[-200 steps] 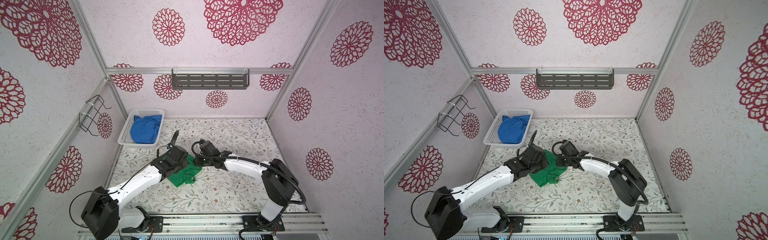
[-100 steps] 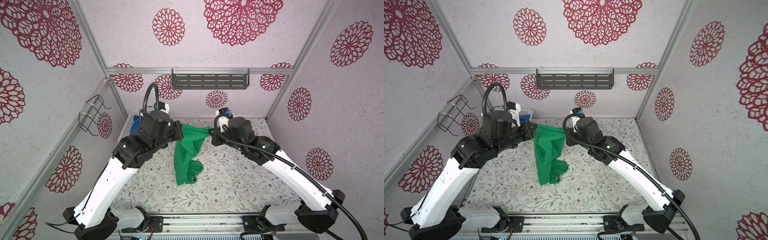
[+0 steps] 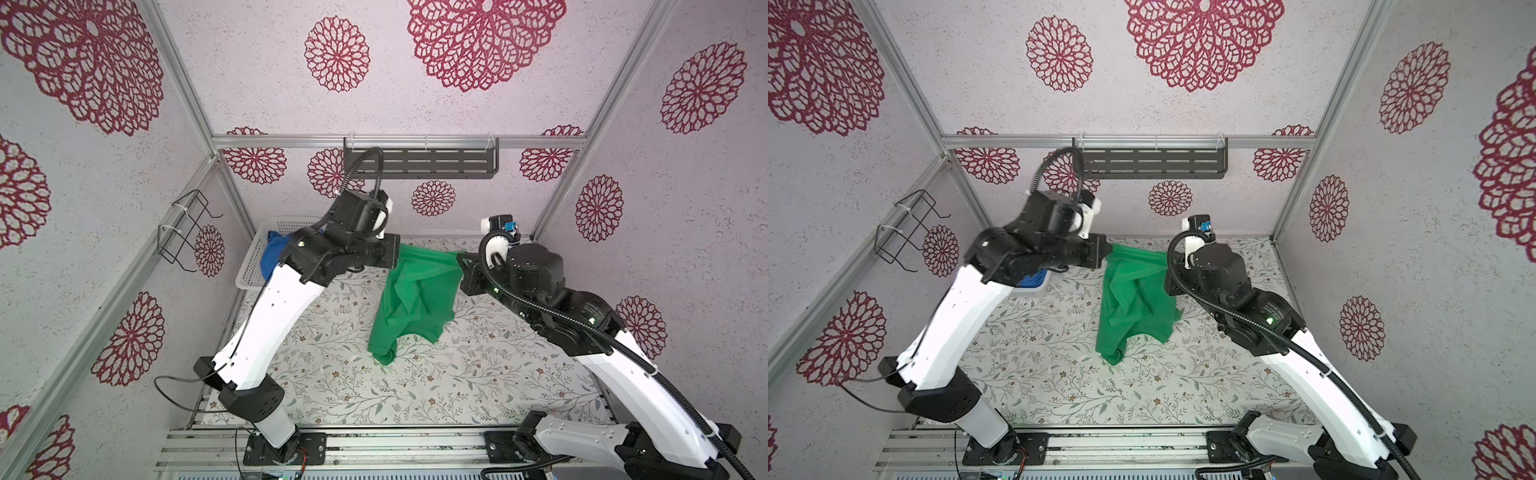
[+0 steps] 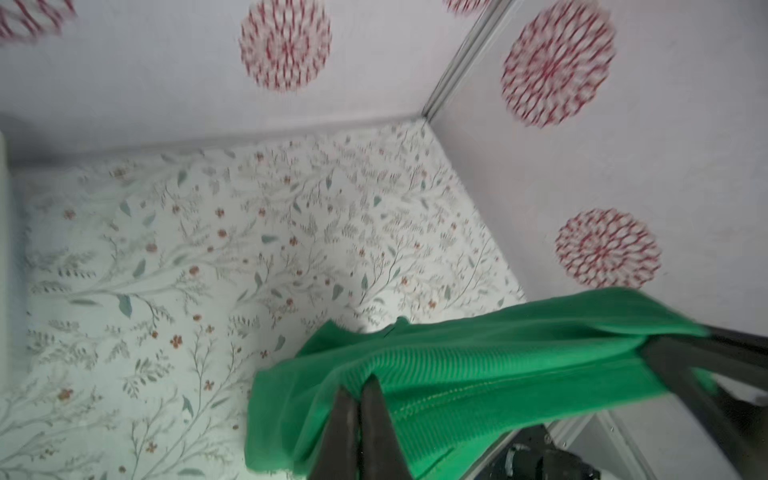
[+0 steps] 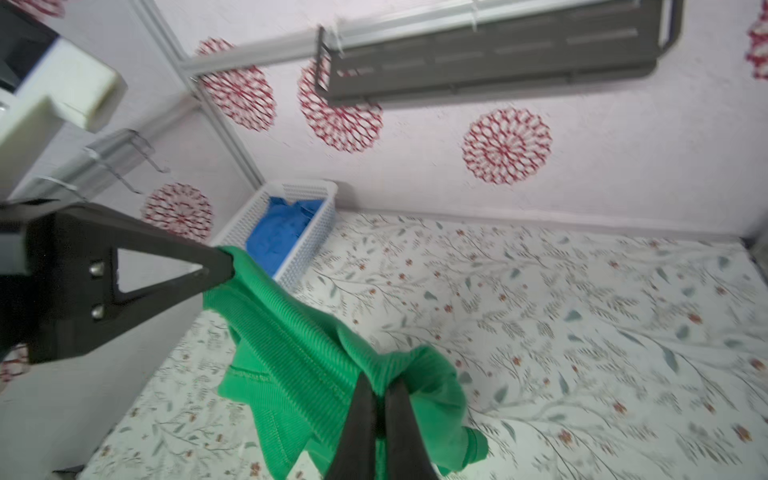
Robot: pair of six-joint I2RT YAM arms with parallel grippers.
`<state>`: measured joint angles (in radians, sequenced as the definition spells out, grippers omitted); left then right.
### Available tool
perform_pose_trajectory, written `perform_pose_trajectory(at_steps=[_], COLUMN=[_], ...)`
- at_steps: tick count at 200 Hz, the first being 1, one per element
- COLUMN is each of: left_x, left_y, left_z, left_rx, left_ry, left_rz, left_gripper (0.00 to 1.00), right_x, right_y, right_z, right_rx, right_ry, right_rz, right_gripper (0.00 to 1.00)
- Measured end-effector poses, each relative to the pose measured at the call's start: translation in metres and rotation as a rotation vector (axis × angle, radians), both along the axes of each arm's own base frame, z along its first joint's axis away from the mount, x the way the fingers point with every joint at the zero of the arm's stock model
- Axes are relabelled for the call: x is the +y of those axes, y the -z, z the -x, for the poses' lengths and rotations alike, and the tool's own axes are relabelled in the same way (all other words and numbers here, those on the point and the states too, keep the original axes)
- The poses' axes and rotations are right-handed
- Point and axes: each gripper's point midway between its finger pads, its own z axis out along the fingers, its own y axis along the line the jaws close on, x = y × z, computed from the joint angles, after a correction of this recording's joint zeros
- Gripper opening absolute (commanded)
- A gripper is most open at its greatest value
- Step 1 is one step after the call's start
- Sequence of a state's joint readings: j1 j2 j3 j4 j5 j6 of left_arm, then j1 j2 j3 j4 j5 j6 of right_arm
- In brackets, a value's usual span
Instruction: Fold and stack the tank tops
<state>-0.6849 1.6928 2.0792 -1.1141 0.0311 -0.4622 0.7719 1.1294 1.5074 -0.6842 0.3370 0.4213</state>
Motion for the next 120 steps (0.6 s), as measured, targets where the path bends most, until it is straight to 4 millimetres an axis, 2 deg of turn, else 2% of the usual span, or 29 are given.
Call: perform_pose_trajectory(at_steps=[19, 29, 32, 42, 46, 53, 62, 75, 88, 106, 120], left_x=[-0.021, -0.032, -0.037, -0.05, -0.056, -0.062, -0.068, -0.071, -0.064, -0.039, -0.02], left_y=[0.079, 0.111, 0.122, 0.144, 0.153, 0.162, 0.17, 0.173, 0.168, 0.155, 0.152], left_z=[-0.004, -0.005, -0.005, -0.005, -0.004, -0.002, 0.004, 0.015, 0.025, 0.043, 0.059], left_rx=[0.138, 0.189, 0.208, 0.233, 0.239, 0.248, 0.252, 0.251, 0.234, 0.219, 0.234], left_ry=[0.047, 0.069, 0.08, 0.106, 0.121, 0.137, 0.155, 0.17, 0.16, 0.092, 0.029], left_rz=[-0.071, -0.101, -0.112, -0.131, -0.139, -0.147, -0.153, -0.157, -0.144, -0.082, -0.011], left_gripper=[0.0, 0.0, 0.08, 0.43, 0.53, 0.67, 0.75, 0.76, 0.7, 0.56, 0.47], right_x=[-0.024, -0.042, -0.047, -0.064, -0.071, -0.083, -0.097, -0.114, -0.124, -0.129, -0.134], right_y=[0.057, 0.088, 0.096, 0.12, 0.129, 0.14, 0.15, 0.155, 0.156, 0.158, 0.165], right_z=[-0.009, -0.012, -0.012, -0.011, -0.01, -0.007, -0.002, 0.004, 0.007, 0.009, 0.009], right_rx=[0.126, 0.197, 0.215, 0.272, 0.289, 0.313, 0.334, 0.344, 0.345, 0.348, 0.361], right_ry=[0.113, 0.185, 0.204, 0.265, 0.289, 0.33, 0.377, 0.428, 0.462, 0.483, 0.499], right_rz=[0.058, 0.083, 0.087, 0.099, 0.101, 0.103, 0.098, 0.084, 0.064, 0.053, 0.06], right_gripper=[0.0, 0.0, 0.0, 0.0, 0.0, 0.0, 0.0, 0.0, 0.0, 0.0, 0.0])
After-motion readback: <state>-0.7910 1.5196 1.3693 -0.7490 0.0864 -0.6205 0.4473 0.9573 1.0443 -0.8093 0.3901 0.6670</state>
